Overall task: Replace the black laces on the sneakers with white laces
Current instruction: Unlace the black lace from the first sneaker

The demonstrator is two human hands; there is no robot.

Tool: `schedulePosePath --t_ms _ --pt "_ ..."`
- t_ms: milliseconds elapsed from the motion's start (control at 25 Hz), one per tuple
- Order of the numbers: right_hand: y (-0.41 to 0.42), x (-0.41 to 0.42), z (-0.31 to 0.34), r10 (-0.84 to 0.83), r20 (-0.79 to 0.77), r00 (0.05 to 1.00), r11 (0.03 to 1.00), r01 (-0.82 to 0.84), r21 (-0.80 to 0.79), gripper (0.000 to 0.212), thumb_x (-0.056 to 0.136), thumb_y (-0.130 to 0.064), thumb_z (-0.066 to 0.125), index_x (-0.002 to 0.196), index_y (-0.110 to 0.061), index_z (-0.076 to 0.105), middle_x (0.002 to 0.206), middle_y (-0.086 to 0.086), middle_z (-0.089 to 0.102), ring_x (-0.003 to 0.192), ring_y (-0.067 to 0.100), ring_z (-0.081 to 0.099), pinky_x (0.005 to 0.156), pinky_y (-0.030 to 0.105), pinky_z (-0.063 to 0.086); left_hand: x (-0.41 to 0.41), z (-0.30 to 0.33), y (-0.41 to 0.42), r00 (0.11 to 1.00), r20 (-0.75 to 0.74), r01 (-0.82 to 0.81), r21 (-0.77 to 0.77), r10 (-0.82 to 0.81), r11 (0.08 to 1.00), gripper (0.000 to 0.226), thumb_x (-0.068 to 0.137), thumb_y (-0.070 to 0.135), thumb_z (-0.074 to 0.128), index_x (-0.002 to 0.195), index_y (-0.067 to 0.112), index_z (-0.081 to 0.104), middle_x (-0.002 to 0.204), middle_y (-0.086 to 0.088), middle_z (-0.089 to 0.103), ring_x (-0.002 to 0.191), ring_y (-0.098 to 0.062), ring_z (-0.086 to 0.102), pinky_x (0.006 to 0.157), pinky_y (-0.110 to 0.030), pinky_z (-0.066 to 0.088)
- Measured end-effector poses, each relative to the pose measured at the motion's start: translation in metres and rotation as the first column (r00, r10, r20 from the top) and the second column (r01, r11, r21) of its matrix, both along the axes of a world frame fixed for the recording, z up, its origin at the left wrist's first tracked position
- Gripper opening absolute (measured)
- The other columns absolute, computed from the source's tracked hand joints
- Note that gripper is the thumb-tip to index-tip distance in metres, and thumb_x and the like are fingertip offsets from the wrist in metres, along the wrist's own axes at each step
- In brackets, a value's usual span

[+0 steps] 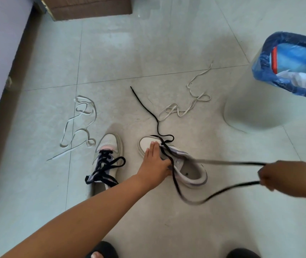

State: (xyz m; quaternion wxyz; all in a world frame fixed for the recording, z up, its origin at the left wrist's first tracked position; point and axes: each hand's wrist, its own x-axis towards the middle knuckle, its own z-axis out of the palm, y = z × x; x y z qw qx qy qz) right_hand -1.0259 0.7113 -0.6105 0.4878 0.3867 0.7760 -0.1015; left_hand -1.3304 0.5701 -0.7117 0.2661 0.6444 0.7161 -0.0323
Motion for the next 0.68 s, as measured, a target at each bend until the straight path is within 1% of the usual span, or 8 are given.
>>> schedulePosePath --t_ms 80,120,160,240,280,440,560,680 --pt "0.005 -0.046 0.01 0.0 -0.015 1.0 0.993 0.002 0.118 0.022 0.097 -0.042 0.044 0.101 -0.025 0.056 0.12 -0.003 0.058 0.112 0.015 0.055 0.09 0.027 0.043 -0.001 0.0 0.0 0.999 0.031 -0.012 0.003 0.012 1.0 0.044 0.09 0.047 0.052 0.123 0.018 0.056 0.151 -0.032 -0.005 0.142 -0.043 -0.01 0.116 -0.043 -0.001" --pt "0.008 -0.065 0.009 0.008 -0.088 0.996 0.996 -0.001 0.084 0.029 0.096 -0.043 0.044 0.108 -0.02 0.057 0.122 -0.001 0.058 0.114 0.017 0.054 0.091 0.027 0.042 0.0 0.001 0.001 0.999 0.037 -0.014 0.004 0.014 1.0 0.044 0.089 0.048 0.052 0.122 0.019 0.057 0.152 -0.032 -0.005 0.142 -0.043 -0.011 0.116 -0.043 -0.001" --pt "0.008 -0.086 0.003 -0.036 -0.27 0.962 0.997 0.054 0.058 0.031 0.096 -0.041 0.045 0.11 -0.017 0.058 0.119 0.0 0.059 0.112 0.018 0.054 0.091 0.027 0.041 0.001 0.001 0.001 0.999 0.04 -0.016 0.002 0.016 1.0 0.044 0.089 0.048 0.053 0.122 0.02 0.057 0.152 -0.031 -0.006 0.142 -0.043 -0.011 0.116 -0.044 -0.001" --pt "-0.005 -0.138 -0.007 -0.179 -0.597 0.782 0.982 0.175 -0.065 0.026 0.097 -0.033 0.046 0.105 -0.014 0.062 0.109 0.002 0.063 0.104 0.02 0.056 0.088 0.03 0.042 0.002 0.001 0.0 0.999 0.037 -0.024 -0.001 0.024 1.0 0.044 0.089 0.049 0.052 0.123 0.021 0.056 0.152 -0.031 -0.005 0.142 -0.042 -0.01 0.117 -0.044 0.0" --pt "-0.014 -0.164 -0.01 -0.191 -0.669 0.718 0.98 0.178 -0.089 0.025 0.097 -0.031 0.045 0.101 -0.013 0.062 0.105 0.003 0.064 0.1 0.022 0.057 0.084 0.033 0.043 0.002 0.001 -0.001 0.999 0.039 -0.028 0.0 0.028 1.0 0.043 0.09 0.048 0.052 0.123 0.022 0.056 0.152 -0.03 -0.005 0.142 -0.041 -0.01 0.117 -0.043 0.0" --pt "-0.051 -0.233 -0.04 -0.107 -0.534 0.838 0.994 0.095 -0.05 0.022 0.095 -0.028 0.041 0.088 -0.014 0.056 0.098 0.008 0.061 0.087 0.023 0.056 0.068 0.031 0.038 0.008 0.0 -0.006 0.994 0.075 -0.077 0.0 0.077 0.997 0.054 0.091 0.049 0.049 0.137 0.02 0.047 0.154 -0.027 -0.009 0.143 -0.038 -0.015 0.117 -0.042 -0.006" --pt "-0.064 -0.246 -0.054 0.028 -0.402 0.915 0.997 0.001 0.073 0.023 0.095 -0.019 0.041 0.109 -0.014 0.059 0.115 0.006 0.06 0.106 0.024 0.056 0.076 0.031 0.036 0.014 -0.004 -0.012 0.987 0.091 -0.134 0.018 0.131 0.991 0.074 0.092 0.048 0.048 0.15 0.015 0.016 0.155 -0.023 -0.012 0.143 -0.033 -0.019 0.117 -0.038 -0.012" --pt "-0.066 -0.246 -0.062 0.067 -0.36 0.931 0.996 -0.044 0.071 0.025 0.094 -0.014 0.043 0.114 -0.013 0.058 0.113 0.006 0.06 0.105 0.024 0.057 0.077 0.031 0.034 0.017 -0.006 -0.015 0.984 0.098 -0.152 0.024 0.149 0.988 0.079 0.092 0.049 0.047 0.15 0.014 0.007 0.154 -0.023 -0.016 0.142 -0.033 -0.022 0.115 -0.036 -0.015"
